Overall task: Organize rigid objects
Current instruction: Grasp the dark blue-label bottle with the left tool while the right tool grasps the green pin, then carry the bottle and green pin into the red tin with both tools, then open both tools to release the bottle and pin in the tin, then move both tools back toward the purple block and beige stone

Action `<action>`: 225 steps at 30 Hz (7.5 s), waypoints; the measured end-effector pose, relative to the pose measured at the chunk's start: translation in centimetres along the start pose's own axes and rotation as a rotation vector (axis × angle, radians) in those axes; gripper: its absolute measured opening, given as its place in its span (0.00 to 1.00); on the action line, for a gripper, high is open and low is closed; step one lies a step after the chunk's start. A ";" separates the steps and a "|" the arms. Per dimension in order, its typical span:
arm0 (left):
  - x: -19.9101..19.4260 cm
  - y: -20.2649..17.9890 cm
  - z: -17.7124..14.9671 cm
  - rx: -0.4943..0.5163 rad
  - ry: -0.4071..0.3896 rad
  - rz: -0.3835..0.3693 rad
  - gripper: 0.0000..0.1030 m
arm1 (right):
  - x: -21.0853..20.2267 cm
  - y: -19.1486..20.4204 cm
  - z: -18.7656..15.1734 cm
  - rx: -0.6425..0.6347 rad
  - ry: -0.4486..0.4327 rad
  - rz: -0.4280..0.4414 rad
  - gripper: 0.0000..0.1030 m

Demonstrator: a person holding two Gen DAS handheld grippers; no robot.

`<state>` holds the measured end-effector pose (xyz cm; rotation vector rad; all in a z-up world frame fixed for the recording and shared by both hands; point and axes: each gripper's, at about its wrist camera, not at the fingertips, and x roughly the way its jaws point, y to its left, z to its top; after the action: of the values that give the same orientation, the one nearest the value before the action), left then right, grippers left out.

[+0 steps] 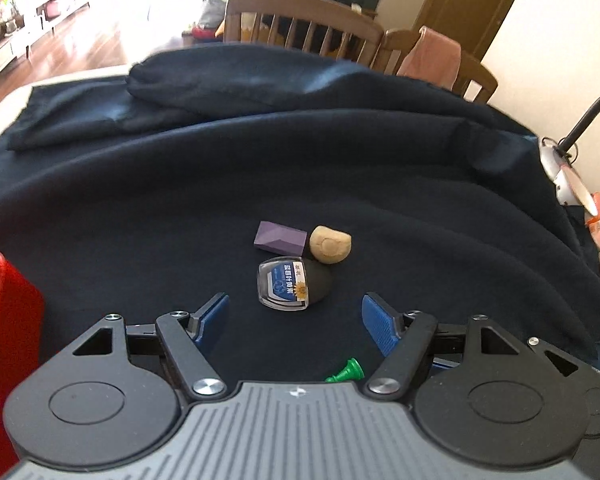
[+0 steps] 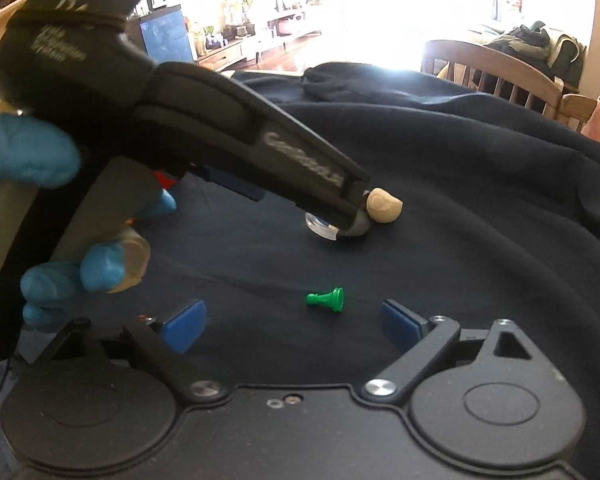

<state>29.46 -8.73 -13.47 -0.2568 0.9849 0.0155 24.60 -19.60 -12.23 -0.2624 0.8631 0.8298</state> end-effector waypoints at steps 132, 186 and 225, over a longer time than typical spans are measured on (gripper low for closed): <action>-12.8 26.2 -7.6 0.084 0.053 0.141 0.52 | 6.2 24.9 11.1 0.091 0.016 0.032 0.22; -16.6 23.7 -9.1 0.055 -0.015 0.089 0.68 | -0.9 25.0 9.5 0.164 -0.057 0.048 0.56; -12.3 7.9 -5.1 0.083 -0.115 0.104 0.85 | -7.0 7.3 2.6 0.128 -0.109 -0.054 0.98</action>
<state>17.37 -0.92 -7.62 -0.1270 0.8816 0.0836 18.17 -17.12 -4.43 -0.1268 0.8001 0.7286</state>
